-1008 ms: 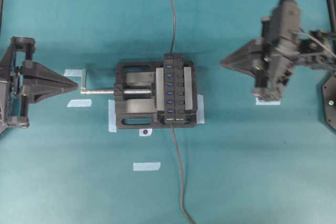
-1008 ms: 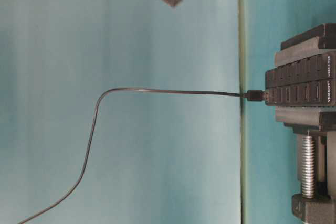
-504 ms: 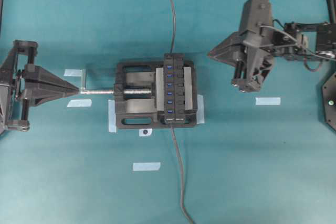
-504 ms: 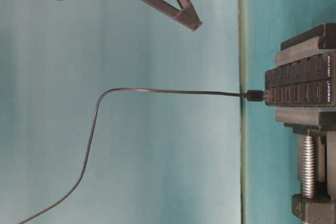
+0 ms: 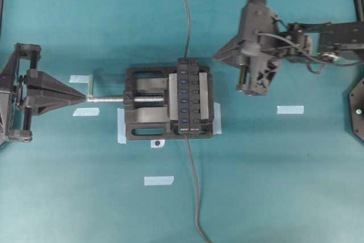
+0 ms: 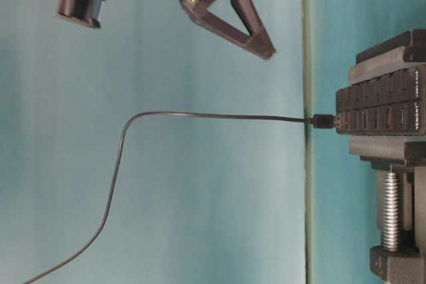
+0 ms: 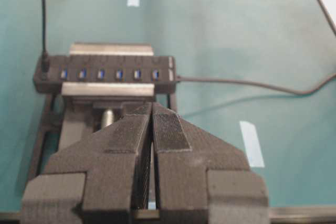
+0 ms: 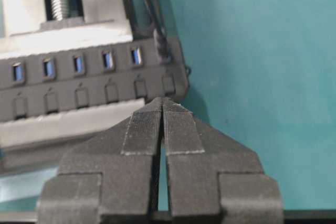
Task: Insert the USB into the center port of the fixed hub
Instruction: 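Move the right gripper over the hub toward the plugged-in USB plug, then lower the right gripper and grasp the black USB plug at the hub end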
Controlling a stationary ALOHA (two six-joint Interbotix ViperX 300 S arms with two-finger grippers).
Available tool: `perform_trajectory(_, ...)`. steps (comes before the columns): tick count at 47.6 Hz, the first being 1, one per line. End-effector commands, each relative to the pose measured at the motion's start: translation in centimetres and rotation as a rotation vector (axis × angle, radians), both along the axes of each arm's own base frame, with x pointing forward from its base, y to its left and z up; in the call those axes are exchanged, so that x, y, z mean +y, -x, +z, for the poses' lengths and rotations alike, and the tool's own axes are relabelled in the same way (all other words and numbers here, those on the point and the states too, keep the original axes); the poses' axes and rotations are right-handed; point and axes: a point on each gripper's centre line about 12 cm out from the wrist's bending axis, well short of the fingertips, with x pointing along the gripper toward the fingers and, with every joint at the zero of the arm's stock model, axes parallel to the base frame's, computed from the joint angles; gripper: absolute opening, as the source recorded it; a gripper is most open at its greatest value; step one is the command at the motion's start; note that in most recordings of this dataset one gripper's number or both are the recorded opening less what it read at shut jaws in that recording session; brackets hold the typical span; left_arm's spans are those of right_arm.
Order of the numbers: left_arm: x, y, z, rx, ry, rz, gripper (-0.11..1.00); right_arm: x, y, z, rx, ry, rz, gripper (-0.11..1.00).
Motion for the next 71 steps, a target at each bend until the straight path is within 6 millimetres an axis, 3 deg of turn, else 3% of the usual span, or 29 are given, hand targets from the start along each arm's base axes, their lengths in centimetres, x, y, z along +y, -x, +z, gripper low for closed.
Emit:
perform_trajectory(1, 0.0, -0.4, 0.8, -0.022, -0.001, -0.002, 0.00, -0.4, -0.9, 0.9, -0.044, 0.022, 0.005, 0.02)
perform_trajectory(34, 0.0, -0.3, 0.9, -0.026, 0.002, -0.001, 0.00, -1.5, -3.8, -1.2, -0.020, 0.046, 0.021, 0.02)
perform_trajectory(61, 0.0, -0.4, 1.0, -0.025, -0.001, -0.002, 0.00, -1.5, -4.1, -1.4, -0.015, 0.042, 0.019, 0.02)
perform_trajectory(71, 0.0, -0.4, 0.9, -0.023, 0.001, 0.000, 0.00, -1.5, -4.1, -1.7, -0.005, 0.031, 0.013, 0.08)
